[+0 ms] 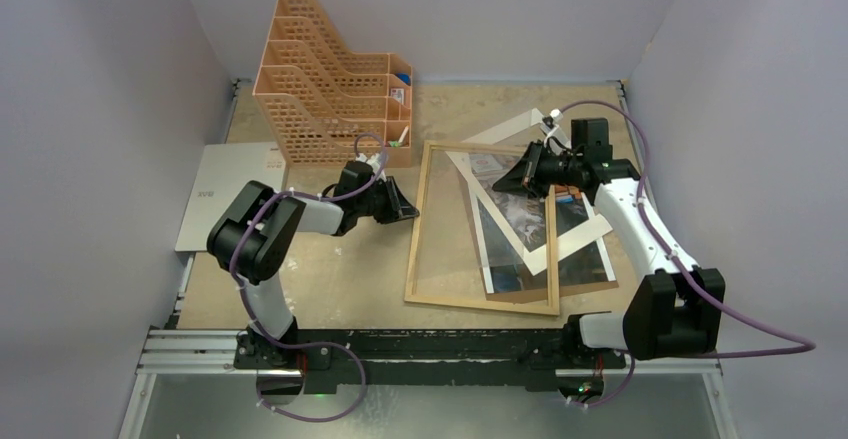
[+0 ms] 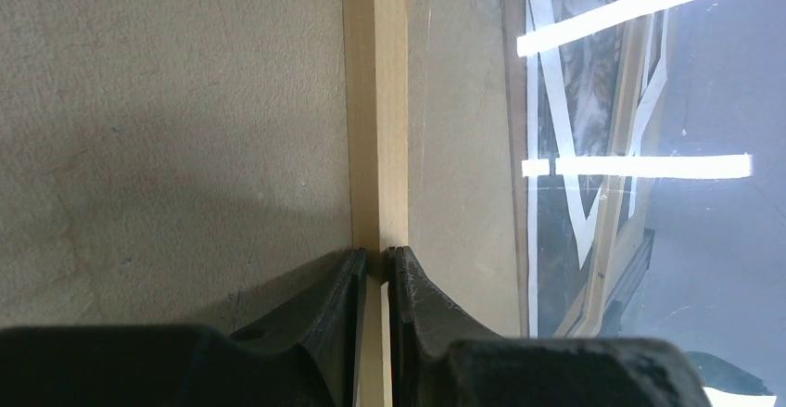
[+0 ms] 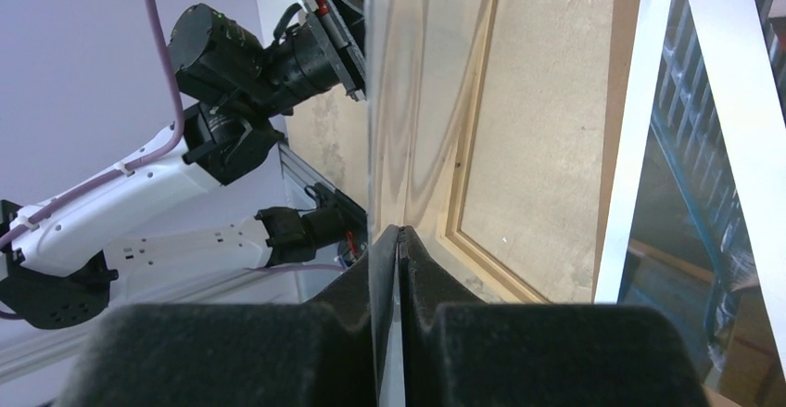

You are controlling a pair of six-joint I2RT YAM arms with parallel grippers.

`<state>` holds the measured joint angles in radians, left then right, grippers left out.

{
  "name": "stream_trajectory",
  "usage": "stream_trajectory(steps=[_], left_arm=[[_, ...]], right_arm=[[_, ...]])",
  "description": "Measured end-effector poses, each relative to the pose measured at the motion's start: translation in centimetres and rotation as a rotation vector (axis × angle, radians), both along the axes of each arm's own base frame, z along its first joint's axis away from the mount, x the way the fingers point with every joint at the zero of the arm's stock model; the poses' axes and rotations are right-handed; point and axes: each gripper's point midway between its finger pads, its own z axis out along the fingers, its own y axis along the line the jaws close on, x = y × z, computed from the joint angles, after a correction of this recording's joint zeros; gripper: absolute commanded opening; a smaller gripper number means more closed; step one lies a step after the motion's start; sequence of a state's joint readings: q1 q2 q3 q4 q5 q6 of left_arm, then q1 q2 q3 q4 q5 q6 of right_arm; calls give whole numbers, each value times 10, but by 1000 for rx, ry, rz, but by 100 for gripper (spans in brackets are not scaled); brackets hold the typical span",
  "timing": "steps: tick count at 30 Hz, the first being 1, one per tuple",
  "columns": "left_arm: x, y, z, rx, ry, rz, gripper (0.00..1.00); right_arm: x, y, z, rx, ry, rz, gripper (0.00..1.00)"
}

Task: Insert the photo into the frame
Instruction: Place the photo frame item in the photo frame.

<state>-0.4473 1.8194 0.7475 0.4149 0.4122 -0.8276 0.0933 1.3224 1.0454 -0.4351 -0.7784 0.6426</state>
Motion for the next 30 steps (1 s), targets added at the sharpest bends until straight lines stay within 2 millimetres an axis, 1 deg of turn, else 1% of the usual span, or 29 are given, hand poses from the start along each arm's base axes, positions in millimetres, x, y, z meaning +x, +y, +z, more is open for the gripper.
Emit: stream_trajectory(steps=[8, 30], left_arm=[[1, 0, 0, -2, -3, -1, 17], [1, -1, 0, -7, -7, -4, 17]], right_arm=[[4, 1, 8, -7, -35, 25, 5], [2, 5, 13, 24, -46, 56, 5]])
